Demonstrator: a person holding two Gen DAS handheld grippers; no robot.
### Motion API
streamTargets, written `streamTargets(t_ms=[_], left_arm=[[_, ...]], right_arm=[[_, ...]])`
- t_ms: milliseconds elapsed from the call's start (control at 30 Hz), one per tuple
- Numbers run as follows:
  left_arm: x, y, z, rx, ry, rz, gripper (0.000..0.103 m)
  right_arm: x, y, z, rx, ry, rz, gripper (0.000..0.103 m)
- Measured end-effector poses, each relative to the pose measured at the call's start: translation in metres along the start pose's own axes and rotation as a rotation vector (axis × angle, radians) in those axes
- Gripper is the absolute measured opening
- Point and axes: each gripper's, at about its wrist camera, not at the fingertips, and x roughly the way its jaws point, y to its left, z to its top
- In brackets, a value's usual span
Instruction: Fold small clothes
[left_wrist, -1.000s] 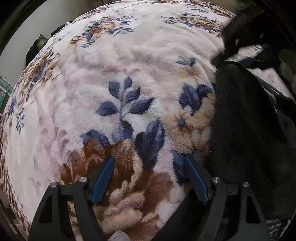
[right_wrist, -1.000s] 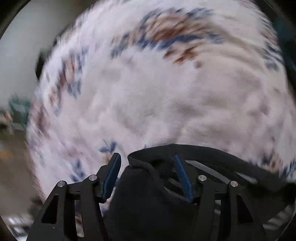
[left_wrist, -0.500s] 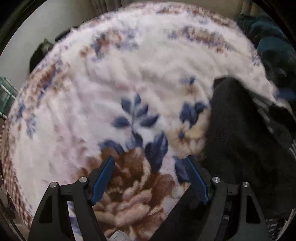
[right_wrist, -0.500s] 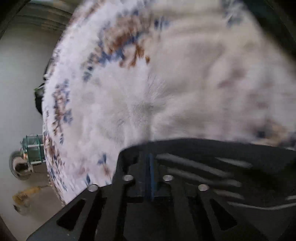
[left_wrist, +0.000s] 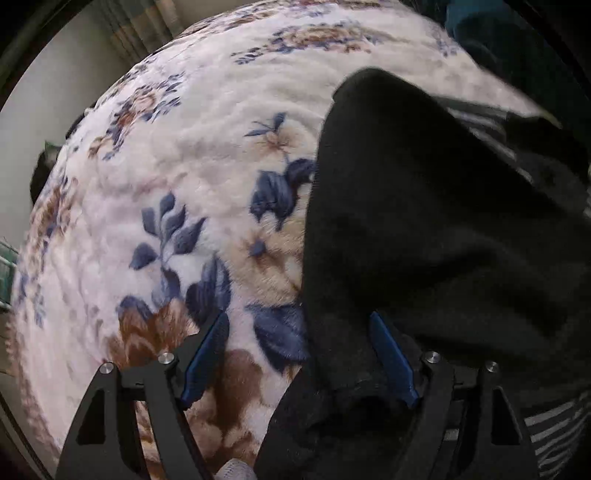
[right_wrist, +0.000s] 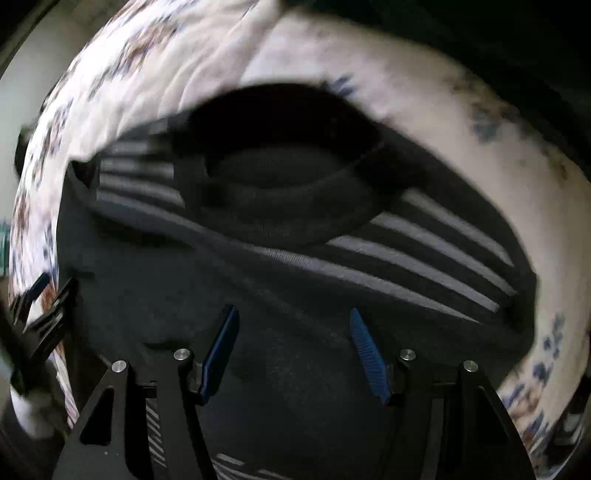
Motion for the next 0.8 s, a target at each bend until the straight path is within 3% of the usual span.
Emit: streamTargets(t_ms=[67,100,133,233,300,433,467,533,567,700,800], left_arm=[[-0.002,0.004,-0.001,-0.009,0.011,0.001,0.084],[-0.002,0.006,-0.001,-0.020,0.017,0.002,0.085],[-0.003,0.006,-0.001,-0.027,0.023,0.003,0.085],[-0.010,0.001,0.005,-0.022,0.040,0.037,0.084],[-0.026,-0.004,0.014,-0.016,0.023,0.043,0.084],[-0.057,-0.015,0.049,0.019,-0.053,-0.011,0.084],[-0.057,-0.024,0.062,0.048,-0.061,-0.026,0.084],[-0.045,-0.036,0.080,0.098,-0.052,-0.053,0.084],[-0.035,-0.045,0.088,0.130,-0.039,-0.049,0.084],[0.018,-0.075,0.116,0.263,0.029,-0.006,0.084],[0.034,-0.082,0.128,0.299,0.013,0.010,0.087]], right_arm=[[0.005,0.004,-0.002,-0.048,-0.022,-0.032,0.056],[0.004,0.004,-0.001,-0.046,-0.044,-0.041,0.020],[0.003,0.001,-0.001,-0.023,-0.057,-0.035,0.003],[-0.006,-0.021,0.002,0.093,-0.119,-0.035,0.000],[-0.009,-0.037,0.002,0.151,-0.129,-0.044,0.000],[-0.024,-0.074,-0.011,0.342,-0.080,0.141,0.006],[-0.034,-0.080,-0.023,0.386,-0.088,0.145,0.013],[-0.053,-0.087,-0.052,0.464,-0.121,0.149,0.053],[-0.061,-0.089,-0.075,0.525,-0.134,0.161,0.058],[-0.057,-0.093,-0.146,0.738,-0.125,0.245,0.058],[-0.027,-0.079,-0.186,0.901,-0.115,0.364,0.058]])
